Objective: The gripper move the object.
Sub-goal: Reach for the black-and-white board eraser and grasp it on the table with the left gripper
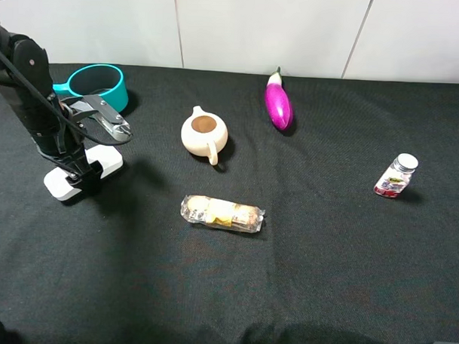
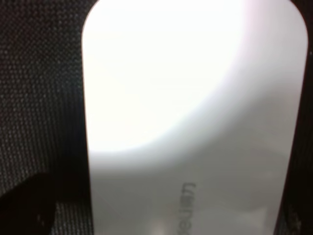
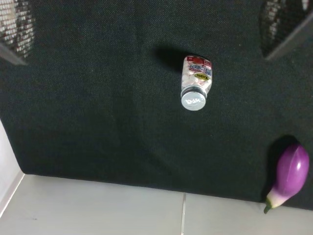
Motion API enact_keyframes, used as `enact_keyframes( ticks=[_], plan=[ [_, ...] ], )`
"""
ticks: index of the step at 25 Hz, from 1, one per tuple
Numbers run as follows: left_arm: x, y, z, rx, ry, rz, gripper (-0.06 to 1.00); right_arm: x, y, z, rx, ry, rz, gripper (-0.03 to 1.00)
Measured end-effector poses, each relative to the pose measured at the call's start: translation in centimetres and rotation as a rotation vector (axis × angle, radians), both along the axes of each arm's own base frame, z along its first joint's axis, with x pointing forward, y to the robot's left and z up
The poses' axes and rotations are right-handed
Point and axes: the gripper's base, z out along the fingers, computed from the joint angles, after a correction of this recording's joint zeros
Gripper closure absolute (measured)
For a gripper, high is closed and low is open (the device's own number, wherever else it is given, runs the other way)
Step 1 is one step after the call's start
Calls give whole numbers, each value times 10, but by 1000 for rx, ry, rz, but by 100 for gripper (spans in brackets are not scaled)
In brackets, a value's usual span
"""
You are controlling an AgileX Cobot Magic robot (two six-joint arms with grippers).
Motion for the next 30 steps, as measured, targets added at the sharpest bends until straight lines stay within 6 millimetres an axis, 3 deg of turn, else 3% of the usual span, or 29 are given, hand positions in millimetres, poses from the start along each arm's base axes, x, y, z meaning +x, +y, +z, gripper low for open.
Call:
enact_keyframes(
  ticks=[11, 24, 30],
  plan=[
    [1, 0, 0, -2, -10, 1, -3, 0, 0, 0, 0, 0, 0, 27],
    [0, -1, 0, -3, 3, 23, 26, 0, 0, 0, 0, 0, 0, 27],
    [0, -1, 0, -3, 4, 43, 27, 0, 0, 0, 0, 0, 0, 27]
  ],
)
